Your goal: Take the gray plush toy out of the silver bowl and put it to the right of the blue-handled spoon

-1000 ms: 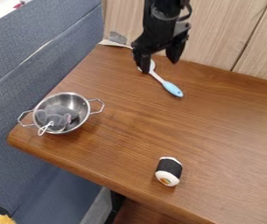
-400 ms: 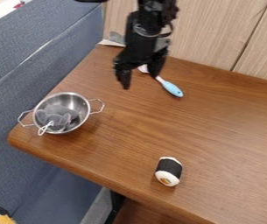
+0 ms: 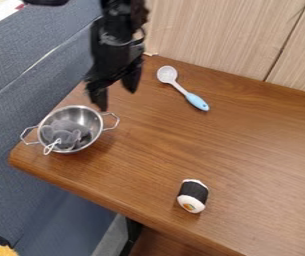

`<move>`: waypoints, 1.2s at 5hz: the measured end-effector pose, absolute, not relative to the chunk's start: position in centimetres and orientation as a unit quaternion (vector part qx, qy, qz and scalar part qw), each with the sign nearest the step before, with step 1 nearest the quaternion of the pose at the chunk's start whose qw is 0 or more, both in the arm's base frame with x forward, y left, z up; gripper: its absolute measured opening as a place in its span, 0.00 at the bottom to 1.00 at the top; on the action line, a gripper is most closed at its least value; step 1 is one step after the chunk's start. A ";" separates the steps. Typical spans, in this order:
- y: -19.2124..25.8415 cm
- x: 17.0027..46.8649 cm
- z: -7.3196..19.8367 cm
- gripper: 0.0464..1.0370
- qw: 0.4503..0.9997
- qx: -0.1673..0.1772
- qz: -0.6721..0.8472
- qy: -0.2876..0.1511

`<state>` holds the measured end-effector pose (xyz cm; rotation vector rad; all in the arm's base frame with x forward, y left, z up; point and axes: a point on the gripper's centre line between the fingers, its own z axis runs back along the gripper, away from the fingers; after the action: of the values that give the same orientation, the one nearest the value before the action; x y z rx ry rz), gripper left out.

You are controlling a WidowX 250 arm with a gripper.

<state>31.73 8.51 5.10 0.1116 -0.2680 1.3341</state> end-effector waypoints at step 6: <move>13.2 26.2 0.6 0.96 0.703 0.114 0.695 -0.095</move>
<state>26.16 13.18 0.56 0.2536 -0.2114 1.5467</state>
